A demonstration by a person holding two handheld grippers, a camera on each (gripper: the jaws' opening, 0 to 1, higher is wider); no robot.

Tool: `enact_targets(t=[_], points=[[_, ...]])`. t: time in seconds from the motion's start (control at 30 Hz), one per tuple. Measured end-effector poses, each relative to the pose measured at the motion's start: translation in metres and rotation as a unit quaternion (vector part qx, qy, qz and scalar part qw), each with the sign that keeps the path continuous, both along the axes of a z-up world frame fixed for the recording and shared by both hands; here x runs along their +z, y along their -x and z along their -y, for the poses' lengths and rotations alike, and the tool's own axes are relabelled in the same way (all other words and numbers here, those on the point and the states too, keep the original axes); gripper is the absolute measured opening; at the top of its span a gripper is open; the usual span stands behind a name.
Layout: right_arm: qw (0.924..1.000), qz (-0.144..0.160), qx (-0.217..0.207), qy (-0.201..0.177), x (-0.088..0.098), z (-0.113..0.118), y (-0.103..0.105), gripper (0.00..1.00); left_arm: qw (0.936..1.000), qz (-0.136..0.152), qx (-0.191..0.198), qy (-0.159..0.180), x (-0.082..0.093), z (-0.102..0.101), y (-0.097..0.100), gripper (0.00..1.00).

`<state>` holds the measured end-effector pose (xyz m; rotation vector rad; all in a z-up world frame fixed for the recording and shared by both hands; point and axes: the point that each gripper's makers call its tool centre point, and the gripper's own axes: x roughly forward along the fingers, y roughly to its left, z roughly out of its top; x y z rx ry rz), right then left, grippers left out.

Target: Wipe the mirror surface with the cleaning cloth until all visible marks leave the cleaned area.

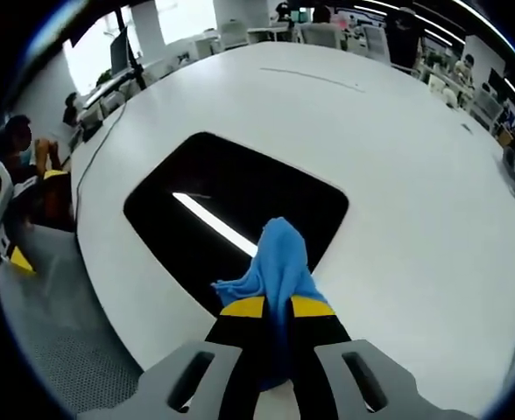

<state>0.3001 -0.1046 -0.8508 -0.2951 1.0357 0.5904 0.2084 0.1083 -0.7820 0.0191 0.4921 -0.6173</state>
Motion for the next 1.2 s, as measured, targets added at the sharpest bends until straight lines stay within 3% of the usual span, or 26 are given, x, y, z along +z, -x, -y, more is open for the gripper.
enact_targets(t=[0.93, 1.2], points=[[0.9991, -0.003, 0.006, -0.041, 0.001, -0.059, -0.001, 0.04, 1.0000, -0.001, 0.005, -0.001, 0.000, -0.002, 0.000, 0.90], [0.9987, -0.004, 0.012, -0.049, -0.001, -0.065, -0.006, 0.04, 1.0000, -0.001, 0.003, 0.000, 0.000, -0.001, 0.000, 0.89]])
